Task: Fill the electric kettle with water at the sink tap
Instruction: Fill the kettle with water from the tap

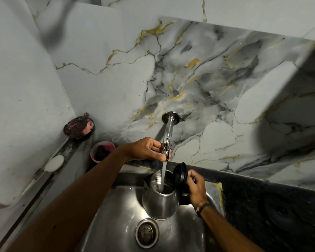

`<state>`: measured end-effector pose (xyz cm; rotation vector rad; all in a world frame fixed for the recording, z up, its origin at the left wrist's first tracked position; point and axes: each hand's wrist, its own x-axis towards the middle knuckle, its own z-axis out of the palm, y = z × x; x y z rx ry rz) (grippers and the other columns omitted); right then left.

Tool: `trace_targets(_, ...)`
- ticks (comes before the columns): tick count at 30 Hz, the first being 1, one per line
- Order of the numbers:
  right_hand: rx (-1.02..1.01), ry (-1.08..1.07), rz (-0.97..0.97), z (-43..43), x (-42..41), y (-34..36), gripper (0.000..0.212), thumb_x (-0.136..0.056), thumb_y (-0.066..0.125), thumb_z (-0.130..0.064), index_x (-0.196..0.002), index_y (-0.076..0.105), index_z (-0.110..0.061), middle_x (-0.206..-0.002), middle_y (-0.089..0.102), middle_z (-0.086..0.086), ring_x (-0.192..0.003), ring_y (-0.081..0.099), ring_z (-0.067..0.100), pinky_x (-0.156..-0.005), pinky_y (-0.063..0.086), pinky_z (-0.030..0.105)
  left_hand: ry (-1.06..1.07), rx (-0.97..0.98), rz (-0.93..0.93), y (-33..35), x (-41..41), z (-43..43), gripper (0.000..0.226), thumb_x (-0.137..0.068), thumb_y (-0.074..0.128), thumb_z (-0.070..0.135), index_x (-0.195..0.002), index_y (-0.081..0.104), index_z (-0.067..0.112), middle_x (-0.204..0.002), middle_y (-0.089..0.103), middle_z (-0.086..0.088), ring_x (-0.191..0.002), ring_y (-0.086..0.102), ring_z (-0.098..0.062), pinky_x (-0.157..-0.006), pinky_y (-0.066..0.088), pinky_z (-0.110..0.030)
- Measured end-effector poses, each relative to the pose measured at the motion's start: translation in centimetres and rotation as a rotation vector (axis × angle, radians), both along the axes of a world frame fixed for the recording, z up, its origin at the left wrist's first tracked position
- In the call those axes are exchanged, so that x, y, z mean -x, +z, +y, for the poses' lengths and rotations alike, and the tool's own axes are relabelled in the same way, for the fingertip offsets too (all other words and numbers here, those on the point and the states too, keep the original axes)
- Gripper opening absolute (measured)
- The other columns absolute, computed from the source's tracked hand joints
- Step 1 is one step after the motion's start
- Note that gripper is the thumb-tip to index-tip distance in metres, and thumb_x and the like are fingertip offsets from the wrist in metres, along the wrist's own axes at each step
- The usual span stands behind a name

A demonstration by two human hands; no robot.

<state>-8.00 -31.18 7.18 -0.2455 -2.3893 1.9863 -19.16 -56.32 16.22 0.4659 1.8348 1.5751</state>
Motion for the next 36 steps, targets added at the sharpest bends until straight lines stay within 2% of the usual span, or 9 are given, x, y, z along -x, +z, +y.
trace_targets(5,-0.004,0.01,0.004,-0.04,0.03,-0.22,0.038,-0.086,0.063,-0.03,-0.082,0.06,0.008,-0.082,0.058,0.037,-0.075,0.057,0.029,-0.078,0.05,0.043,0.016,0.005,-0.009,0.09,-0.05,0.09,0.04,-0.095,0.074,-0.011,-0.135,0.069,-0.004,-0.118,0.082,-0.003,-0.11,0.079,-0.013,-0.096,0.062,-0.021)
trace_targets(8,0.0,0.01,0.014,-0.1,-0.04,-0.22,0.051,-0.079,0.064,-0.044,-0.081,0.06,0.006,-0.081,0.058,0.037,-0.075,0.058,0.03,-0.078,0.051,0.045,0.014,0.015,-0.006,0.06,-0.08,0.13,0.041,-0.095,0.073,-0.012,-0.136,0.067,-0.006,-0.117,0.082,-0.003,-0.108,0.08,-0.011,-0.094,0.062,-0.019)
trace_targets(13,-0.01,0.0,0.014,-0.06,-0.11,-0.23,0.046,-0.081,0.064,-0.041,-0.079,0.06,0.005,-0.079,0.058,0.034,-0.073,0.057,0.027,-0.077,0.05,0.044,-0.002,0.034,0.042,0.13,-0.04,0.02,0.041,-0.096,0.074,-0.011,-0.136,0.067,-0.008,-0.135,0.073,-0.025,-0.109,0.079,-0.012,-0.099,0.062,-0.022)
trace_targets(20,-0.003,0.0,0.019,-0.14,-0.25,-0.25,0.051,-0.078,0.062,-0.047,-0.078,0.06,0.004,-0.079,0.058,0.032,-0.073,0.057,0.026,-0.077,0.051,0.044,-0.003,0.062,0.062,0.42,-0.19,0.05,0.042,-0.096,0.073,-0.012,-0.137,0.067,-0.006,-0.137,0.071,-0.028,-0.113,0.077,-0.018,-0.102,0.061,-0.023)
trace_targets(22,-0.014,-0.007,0.011,-0.15,-0.26,-0.18,0.049,-0.078,0.062,-0.048,-0.077,0.06,0.002,-0.075,0.059,0.026,-0.072,0.058,0.022,-0.076,0.051,0.042,0.0,0.074,0.066,0.55,-0.22,0.08,0.043,-0.096,0.073,-0.012,-0.138,0.066,-0.007,-0.137,0.071,-0.029,-0.118,0.074,-0.023,-0.103,0.061,-0.024)
trace_targets(25,-0.034,-0.011,0.01,-0.16,-0.43,-0.09,0.039,-0.078,0.061,-0.049,-0.072,0.061,-0.011,-0.066,0.059,0.001,-0.067,0.057,0.01,-0.071,0.049,0.037,-0.002,0.073,0.075,0.56,-0.27,0.1,0.044,-0.096,0.072,-0.013,-0.138,0.065,-0.009,-0.137,0.071,-0.029,-0.108,0.078,-0.013,-0.098,0.062,-0.02)
trace_targets(30,-0.024,-0.004,0.007,-0.2,-0.6,0.01,0.053,-0.077,0.061,-0.049,-0.078,0.059,0.004,-0.082,0.058,0.036,-0.075,0.058,0.028,-0.078,0.052,0.047,0.003,0.057,0.065,0.48,-0.29,0.08,0.043,-0.096,0.073,-0.012,-0.138,0.065,-0.007,-0.137,0.072,-0.027,-0.106,0.08,-0.008,-0.095,0.062,-0.019)
trace_targets(33,-0.052,-0.02,0.0,-0.22,-0.71,0.23,0.05,-0.081,0.062,-0.044,-0.079,0.058,0.006,-0.083,0.057,0.039,-0.074,0.057,0.033,-0.078,0.052,0.05,0.004,0.057,0.059,0.46,-0.32,0.1,0.043,-0.095,0.073,-0.012,-0.138,0.066,-0.007,-0.137,0.072,-0.026,-0.107,0.08,-0.009,-0.096,0.062,-0.02)
trace_targets(36,-0.074,-0.026,-0.018,-0.24,-0.7,0.2,0.037,-0.087,0.06,-0.029,-0.082,0.059,0.008,-0.087,0.06,0.04,-0.082,0.06,0.051,-0.083,0.056,0.062,0.004,0.062,0.061,0.48,-0.33,0.05,0.043,-0.095,0.074,-0.01,-0.137,0.066,-0.007,-0.136,0.073,-0.026,-0.108,0.079,-0.012,-0.099,0.062,-0.022)
